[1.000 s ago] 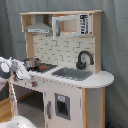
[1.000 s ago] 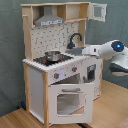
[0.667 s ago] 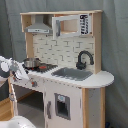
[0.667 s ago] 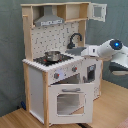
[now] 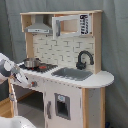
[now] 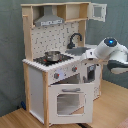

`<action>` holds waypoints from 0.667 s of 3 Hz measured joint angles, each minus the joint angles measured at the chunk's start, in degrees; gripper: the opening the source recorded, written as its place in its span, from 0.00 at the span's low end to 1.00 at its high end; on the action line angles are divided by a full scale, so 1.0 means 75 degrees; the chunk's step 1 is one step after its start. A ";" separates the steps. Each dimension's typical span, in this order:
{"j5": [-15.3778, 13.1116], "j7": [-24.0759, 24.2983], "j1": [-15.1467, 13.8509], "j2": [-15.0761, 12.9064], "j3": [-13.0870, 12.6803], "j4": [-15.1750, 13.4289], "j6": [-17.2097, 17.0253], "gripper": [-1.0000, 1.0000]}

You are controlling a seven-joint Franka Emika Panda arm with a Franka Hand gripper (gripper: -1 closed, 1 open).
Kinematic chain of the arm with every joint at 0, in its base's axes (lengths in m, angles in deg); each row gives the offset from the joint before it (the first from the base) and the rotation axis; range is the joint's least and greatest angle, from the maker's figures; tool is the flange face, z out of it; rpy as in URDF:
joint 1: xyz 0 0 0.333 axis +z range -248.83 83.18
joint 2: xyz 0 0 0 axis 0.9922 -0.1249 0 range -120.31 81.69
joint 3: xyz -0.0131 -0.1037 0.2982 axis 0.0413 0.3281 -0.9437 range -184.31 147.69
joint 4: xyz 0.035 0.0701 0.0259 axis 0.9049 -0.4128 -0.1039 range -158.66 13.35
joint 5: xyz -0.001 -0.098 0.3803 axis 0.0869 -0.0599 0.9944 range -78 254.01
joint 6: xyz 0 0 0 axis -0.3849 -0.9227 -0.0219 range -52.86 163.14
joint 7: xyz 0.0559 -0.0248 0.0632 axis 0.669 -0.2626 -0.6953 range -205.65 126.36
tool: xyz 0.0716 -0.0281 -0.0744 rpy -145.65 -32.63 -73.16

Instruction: Play with the kitchen

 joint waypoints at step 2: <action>0.0021 -0.0004 -0.0023 -0.1629 -0.0087 0.0003 -0.0190 1.00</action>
